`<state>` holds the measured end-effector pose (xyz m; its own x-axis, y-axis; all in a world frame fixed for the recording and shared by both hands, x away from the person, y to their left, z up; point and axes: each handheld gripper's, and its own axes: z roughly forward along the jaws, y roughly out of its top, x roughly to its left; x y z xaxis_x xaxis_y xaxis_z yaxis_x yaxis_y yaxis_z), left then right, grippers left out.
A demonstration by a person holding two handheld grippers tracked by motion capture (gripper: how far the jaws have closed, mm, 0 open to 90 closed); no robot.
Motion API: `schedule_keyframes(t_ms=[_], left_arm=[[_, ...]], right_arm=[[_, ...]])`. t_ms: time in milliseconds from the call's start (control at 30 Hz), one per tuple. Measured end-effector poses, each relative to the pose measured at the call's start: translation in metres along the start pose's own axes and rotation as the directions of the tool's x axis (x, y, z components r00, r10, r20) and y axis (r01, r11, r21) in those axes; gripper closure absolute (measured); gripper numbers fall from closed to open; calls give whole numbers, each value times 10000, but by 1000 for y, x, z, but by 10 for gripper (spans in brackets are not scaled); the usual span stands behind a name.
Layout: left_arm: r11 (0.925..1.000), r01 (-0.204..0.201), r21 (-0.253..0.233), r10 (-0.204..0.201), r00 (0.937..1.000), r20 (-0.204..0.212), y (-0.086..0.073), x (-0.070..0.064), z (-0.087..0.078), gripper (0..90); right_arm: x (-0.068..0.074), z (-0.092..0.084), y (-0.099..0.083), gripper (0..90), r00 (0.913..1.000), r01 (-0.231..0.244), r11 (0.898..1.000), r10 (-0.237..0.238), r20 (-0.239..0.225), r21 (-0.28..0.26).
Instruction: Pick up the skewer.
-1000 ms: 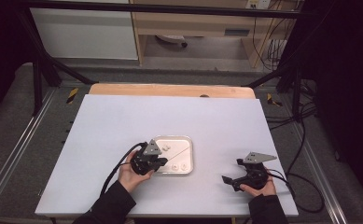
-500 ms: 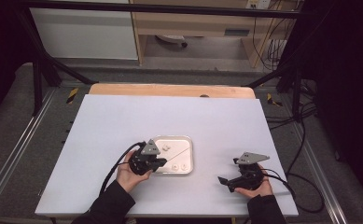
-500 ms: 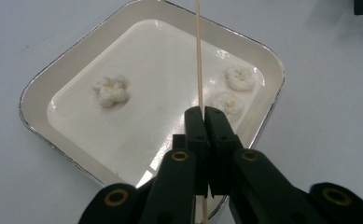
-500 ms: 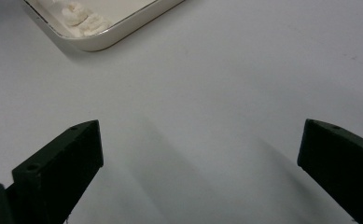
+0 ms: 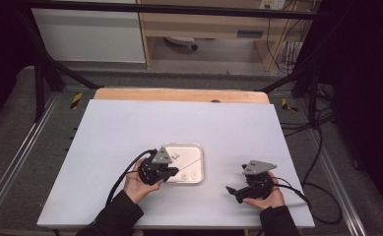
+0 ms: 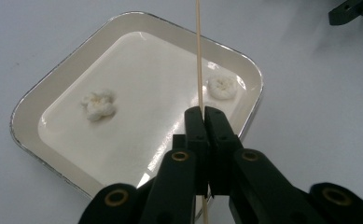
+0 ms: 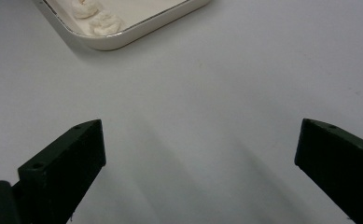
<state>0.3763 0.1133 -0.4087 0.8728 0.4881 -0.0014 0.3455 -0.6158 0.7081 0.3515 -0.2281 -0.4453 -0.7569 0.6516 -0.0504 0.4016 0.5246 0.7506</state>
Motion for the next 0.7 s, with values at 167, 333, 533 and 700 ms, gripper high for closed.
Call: schedule_keyframes(t_ms=[167,333,533,700], left_arm=[[9996,-264,55,264,9996,24,5,-7,-2,888],[9985,-505,205,504,9987,73,11,-13,0,888],[9968,-664,435,661,9978,76,16,-17,5,888],[9949,-823,577,816,9966,132,22,-20,10,888]], right_arm=[[7,3,8,40,9962,832,9964,-836,254,163],[12,5,13,50,9888,1413,9895,-1426,441,311],[18,6,17,82,9673,2395,9695,-2429,731,516],[20,7,18,104,9468,3023,9504,-3082,927,728]])
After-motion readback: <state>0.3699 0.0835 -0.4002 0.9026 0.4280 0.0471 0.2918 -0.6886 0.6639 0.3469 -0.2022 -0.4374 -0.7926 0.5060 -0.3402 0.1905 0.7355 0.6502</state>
